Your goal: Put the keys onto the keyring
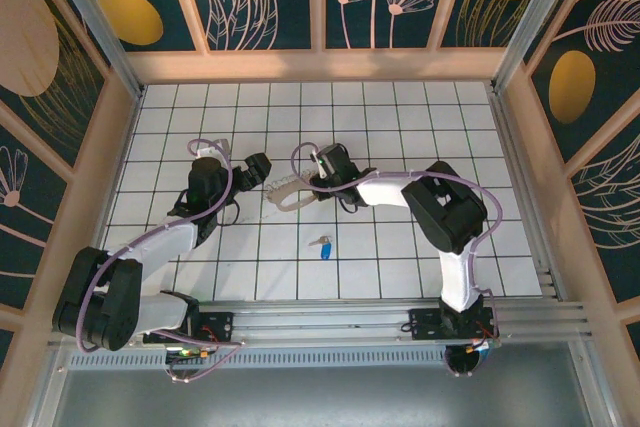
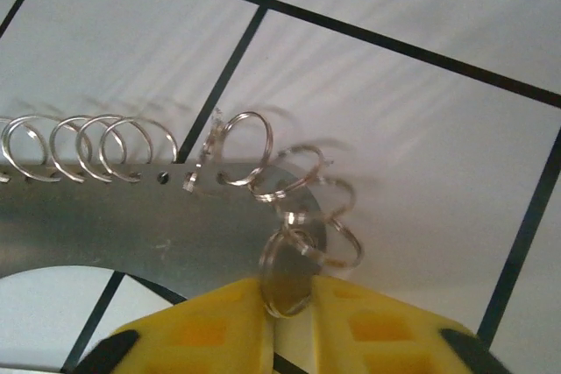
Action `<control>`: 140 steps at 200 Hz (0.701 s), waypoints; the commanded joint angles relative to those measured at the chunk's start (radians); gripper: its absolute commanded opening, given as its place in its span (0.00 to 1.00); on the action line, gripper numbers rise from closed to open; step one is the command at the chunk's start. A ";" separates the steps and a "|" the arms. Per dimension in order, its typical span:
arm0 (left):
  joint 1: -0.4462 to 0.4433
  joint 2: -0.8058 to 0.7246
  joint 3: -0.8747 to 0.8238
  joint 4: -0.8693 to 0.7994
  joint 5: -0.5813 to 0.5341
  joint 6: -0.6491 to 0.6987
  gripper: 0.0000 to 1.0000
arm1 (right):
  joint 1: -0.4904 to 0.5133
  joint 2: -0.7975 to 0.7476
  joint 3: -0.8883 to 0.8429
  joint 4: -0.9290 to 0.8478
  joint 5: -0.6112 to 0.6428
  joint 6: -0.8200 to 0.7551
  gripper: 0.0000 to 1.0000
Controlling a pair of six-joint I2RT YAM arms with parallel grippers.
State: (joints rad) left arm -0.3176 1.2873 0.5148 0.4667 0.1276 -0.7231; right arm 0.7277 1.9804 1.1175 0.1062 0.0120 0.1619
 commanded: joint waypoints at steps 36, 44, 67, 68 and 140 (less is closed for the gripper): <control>-0.006 -0.011 0.024 0.003 0.018 0.007 0.99 | 0.002 -0.020 0.030 -0.055 0.021 -0.030 0.00; -0.007 -0.013 0.024 0.002 0.019 0.008 0.99 | 0.001 -0.033 0.025 -0.059 0.019 -0.028 0.00; -0.006 -0.013 0.027 0.001 0.026 0.013 0.99 | -0.001 -0.085 -0.010 -0.070 0.013 -0.026 0.00; -0.007 -0.013 0.027 -0.001 0.026 0.013 0.98 | -0.001 -0.086 -0.012 -0.071 0.012 -0.025 0.00; -0.007 0.008 0.025 0.003 0.067 0.014 0.99 | -0.039 -0.281 -0.302 0.015 -0.131 0.110 0.00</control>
State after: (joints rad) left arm -0.3176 1.2873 0.5182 0.4667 0.1608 -0.7231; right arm 0.7128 1.7569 0.9012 0.0731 -0.0216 0.1986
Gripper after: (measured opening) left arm 0.985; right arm 0.050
